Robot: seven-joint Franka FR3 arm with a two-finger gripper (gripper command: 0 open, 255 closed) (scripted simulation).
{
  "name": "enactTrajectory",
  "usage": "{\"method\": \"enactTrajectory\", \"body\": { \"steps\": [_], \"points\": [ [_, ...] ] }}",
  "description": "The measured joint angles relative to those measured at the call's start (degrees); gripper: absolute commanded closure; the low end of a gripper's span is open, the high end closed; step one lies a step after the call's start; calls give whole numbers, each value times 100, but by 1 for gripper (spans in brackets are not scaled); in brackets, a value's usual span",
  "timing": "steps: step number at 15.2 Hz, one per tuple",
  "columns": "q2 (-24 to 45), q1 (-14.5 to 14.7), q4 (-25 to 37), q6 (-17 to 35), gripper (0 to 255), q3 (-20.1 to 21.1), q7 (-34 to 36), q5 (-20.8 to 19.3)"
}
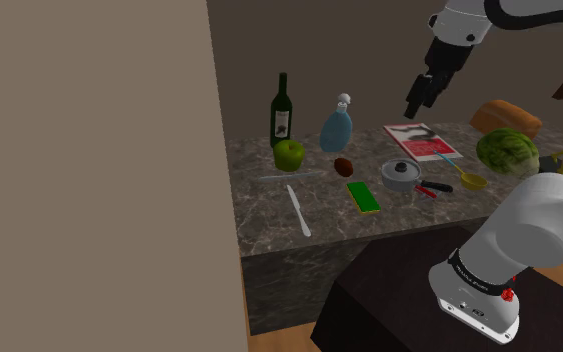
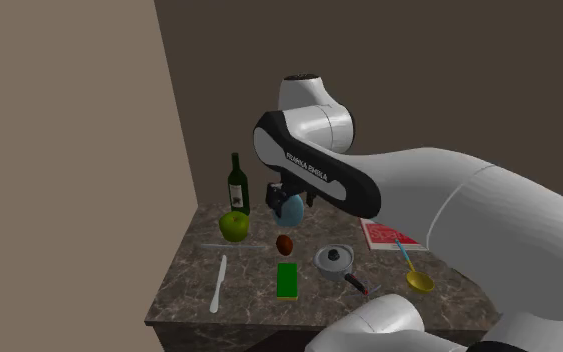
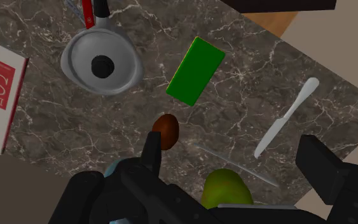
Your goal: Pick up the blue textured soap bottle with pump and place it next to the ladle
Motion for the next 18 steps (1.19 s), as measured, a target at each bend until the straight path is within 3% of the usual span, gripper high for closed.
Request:
{"method": "enactTrajectory", "body": {
  "steps": [5, 18],
  "points": [
    [398, -54, -55, 589, 0, -129, -85, -102],
    [2764, -213, 695, 2853, 0, -776, -584, -249]
  ]
}}
